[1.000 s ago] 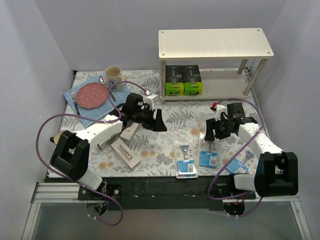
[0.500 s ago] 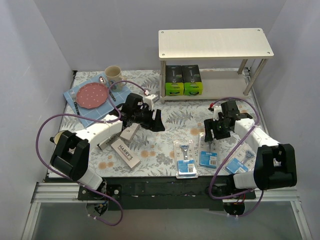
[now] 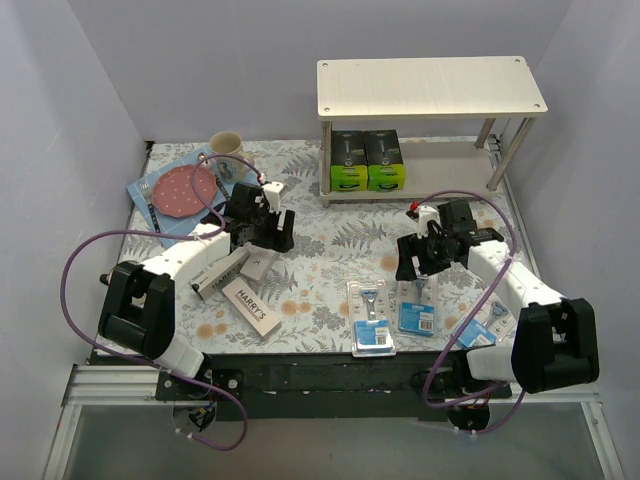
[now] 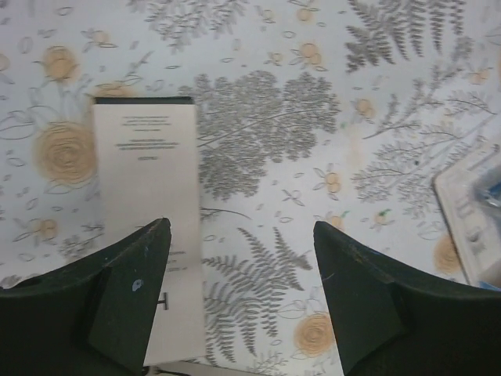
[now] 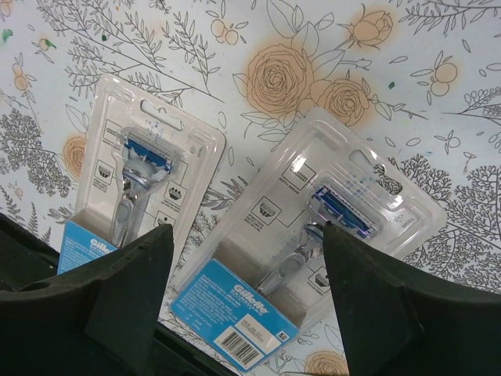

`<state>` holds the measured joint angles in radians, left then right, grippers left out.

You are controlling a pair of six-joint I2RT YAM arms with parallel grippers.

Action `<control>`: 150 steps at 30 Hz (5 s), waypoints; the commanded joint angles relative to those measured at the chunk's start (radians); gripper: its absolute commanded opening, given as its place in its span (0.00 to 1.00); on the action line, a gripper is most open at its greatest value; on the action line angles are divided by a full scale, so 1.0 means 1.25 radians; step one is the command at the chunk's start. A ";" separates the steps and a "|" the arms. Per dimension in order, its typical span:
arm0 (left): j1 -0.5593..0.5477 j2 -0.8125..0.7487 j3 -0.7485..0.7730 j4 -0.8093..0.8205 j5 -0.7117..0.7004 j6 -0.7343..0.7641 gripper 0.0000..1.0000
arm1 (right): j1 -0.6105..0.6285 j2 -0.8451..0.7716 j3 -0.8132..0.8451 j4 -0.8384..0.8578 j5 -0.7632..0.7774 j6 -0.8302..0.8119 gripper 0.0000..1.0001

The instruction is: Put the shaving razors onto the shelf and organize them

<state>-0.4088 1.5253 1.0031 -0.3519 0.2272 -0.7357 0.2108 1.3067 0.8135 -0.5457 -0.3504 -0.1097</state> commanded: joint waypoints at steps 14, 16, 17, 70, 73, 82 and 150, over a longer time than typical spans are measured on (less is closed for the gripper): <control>0.013 0.106 -0.006 0.057 -0.158 0.058 0.76 | -0.003 -0.111 -0.022 0.078 -0.040 -0.019 0.88; 0.012 0.106 0.007 0.061 -0.197 0.057 0.74 | -0.007 -0.115 -0.026 0.079 -0.041 -0.020 0.89; 0.012 0.101 0.014 0.058 -0.205 0.055 0.74 | -0.008 -0.115 -0.027 0.079 -0.041 -0.021 0.89; -0.061 -0.305 -0.015 -0.036 -0.026 0.234 0.86 | 0.332 0.259 0.234 0.118 -0.197 -0.798 0.98; 0.024 -0.316 -0.010 -0.018 -0.031 0.187 0.86 | 0.352 0.334 0.293 0.121 -0.192 -0.793 0.98; 0.132 -0.394 -0.053 -0.036 0.039 0.148 0.86 | 0.395 0.491 0.444 0.055 -0.185 -0.822 0.98; 0.149 -0.180 0.001 0.149 0.143 0.054 0.85 | 0.196 0.144 0.132 0.251 -0.141 -0.305 0.53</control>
<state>-0.2279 1.2774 0.9558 -0.1978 0.3794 -0.6537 0.5716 1.5909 0.9703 -0.2359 -0.4820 -0.6014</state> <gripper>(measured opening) 0.851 0.653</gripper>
